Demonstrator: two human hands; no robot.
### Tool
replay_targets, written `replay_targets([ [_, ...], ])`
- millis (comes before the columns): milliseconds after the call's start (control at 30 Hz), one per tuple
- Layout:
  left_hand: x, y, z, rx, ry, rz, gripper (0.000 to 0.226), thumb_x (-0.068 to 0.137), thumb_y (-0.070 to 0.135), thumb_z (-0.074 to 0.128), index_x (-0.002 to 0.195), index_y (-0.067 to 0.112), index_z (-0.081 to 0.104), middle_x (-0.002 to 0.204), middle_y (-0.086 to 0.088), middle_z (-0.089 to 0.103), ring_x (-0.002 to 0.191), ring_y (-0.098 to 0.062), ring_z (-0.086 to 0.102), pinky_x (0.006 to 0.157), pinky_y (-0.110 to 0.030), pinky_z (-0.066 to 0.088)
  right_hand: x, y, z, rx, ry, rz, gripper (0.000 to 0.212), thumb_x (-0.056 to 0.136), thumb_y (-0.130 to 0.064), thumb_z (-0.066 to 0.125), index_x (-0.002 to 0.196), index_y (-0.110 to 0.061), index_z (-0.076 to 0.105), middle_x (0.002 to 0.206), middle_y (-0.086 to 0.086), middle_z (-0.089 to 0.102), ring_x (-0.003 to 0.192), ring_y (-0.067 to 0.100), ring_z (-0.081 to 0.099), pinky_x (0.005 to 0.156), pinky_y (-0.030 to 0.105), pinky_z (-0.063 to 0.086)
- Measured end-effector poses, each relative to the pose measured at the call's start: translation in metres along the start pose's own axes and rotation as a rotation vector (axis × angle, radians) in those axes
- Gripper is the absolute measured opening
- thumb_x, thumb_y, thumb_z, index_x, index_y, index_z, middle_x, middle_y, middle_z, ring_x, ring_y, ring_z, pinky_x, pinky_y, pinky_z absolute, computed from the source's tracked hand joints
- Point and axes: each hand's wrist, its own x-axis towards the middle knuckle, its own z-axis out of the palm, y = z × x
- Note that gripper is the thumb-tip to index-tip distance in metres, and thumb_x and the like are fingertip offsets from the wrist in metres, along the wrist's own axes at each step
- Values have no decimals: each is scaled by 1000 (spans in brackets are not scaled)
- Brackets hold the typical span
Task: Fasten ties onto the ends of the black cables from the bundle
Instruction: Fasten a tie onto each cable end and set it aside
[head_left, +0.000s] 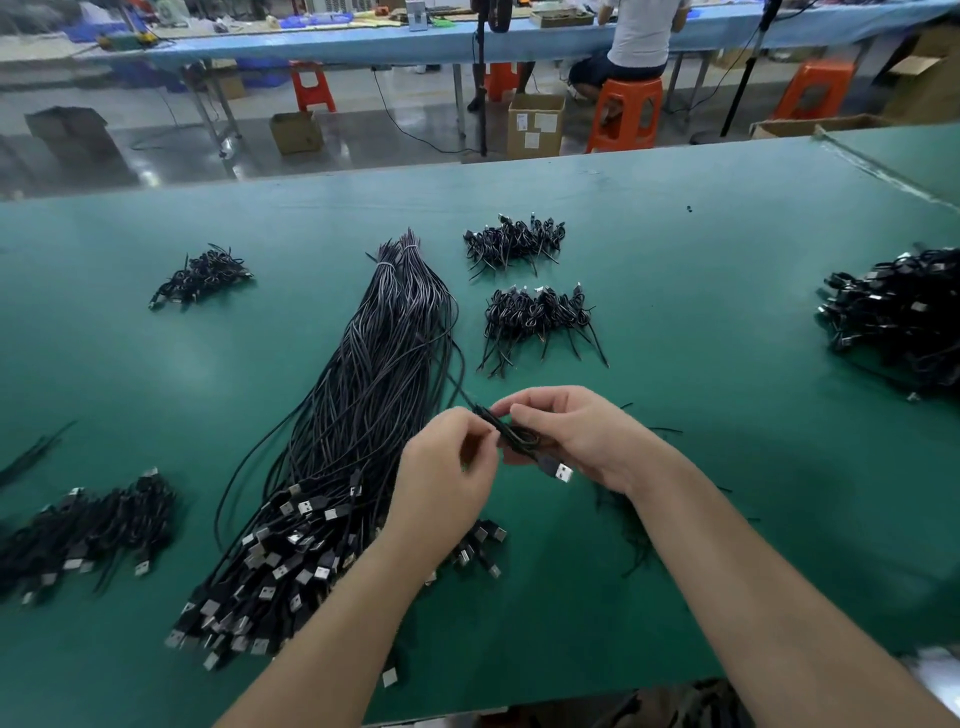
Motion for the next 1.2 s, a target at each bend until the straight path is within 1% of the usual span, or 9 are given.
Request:
replay_targets([
  [133,13,3,-4,-544,-57,-528,15,95,7,66,81,1,67,61,-5,64,53,-16,65,65,-42,62,0,1,2,-261,8,-259,36,91,1,68,119,-21,71,108,2,67,85,11,67,90,31,58],
  [267,17,7,-6,-824,-97,-620,15,94,5,67,79,2,67,65,-5,64,54,-12,59,61,-33,59,2,0,6,-382,75,-303,15,92,-18,72,104,-24,78,102,1,75,89,19,65,91,48,54],
  [400,17,9,-6,-476,-82,-460,15,95,6,65,81,4,62,66,-1,71,55,-16,68,58,-29,59,1,-3,4,-340,35,-220,18,94,-32,70,107,-22,75,85,10,77,75,25,61,75,48,49],
  [500,11,13,-6,-140,-88,-176,16,94,6,64,80,9,58,71,1,66,59,-17,66,52,-23,49,2,-3,2,-191,35,-110,30,92,-27,74,118,-20,61,79,5,76,70,14,68,70,32,54],
  [633,7,13,-4,291,-25,364,16,84,-6,67,76,2,57,74,-8,54,60,-22,49,61,-29,38,2,-4,3,10,-44,-4,5,94,-13,69,95,-15,64,73,4,67,59,15,61,54,23,48],
  [700,5,10,-4,305,-22,393,16,85,-5,68,77,3,57,75,-8,54,61,-22,51,62,-31,40,1,-4,2,17,-94,2,9,97,-14,64,91,-15,70,76,5,67,61,14,62,55,23,49],
  [833,7,9,-7,-126,-57,-168,13,95,8,64,83,10,59,76,1,67,62,-14,68,59,-27,54,-4,-6,-2,-17,-110,-84,26,103,-6,52,107,-14,76,89,9,73,76,13,64,72,24,54],
  [967,20,7,-9,-737,-133,-664,17,97,6,63,81,-2,61,59,-2,58,49,-16,63,56,-36,60,-5,-8,-1,-320,-16,-200,23,93,-12,69,115,-20,76,110,13,70,85,15,56,73,26,48],
  [1200,19,10,-4,-950,-173,-789,18,95,3,64,78,-3,61,55,-2,54,48,-11,56,52,-25,55,-3,-8,-1,-381,35,-170,18,92,-26,73,110,-25,74,93,0,78,74,3,61,68,16,47],
])
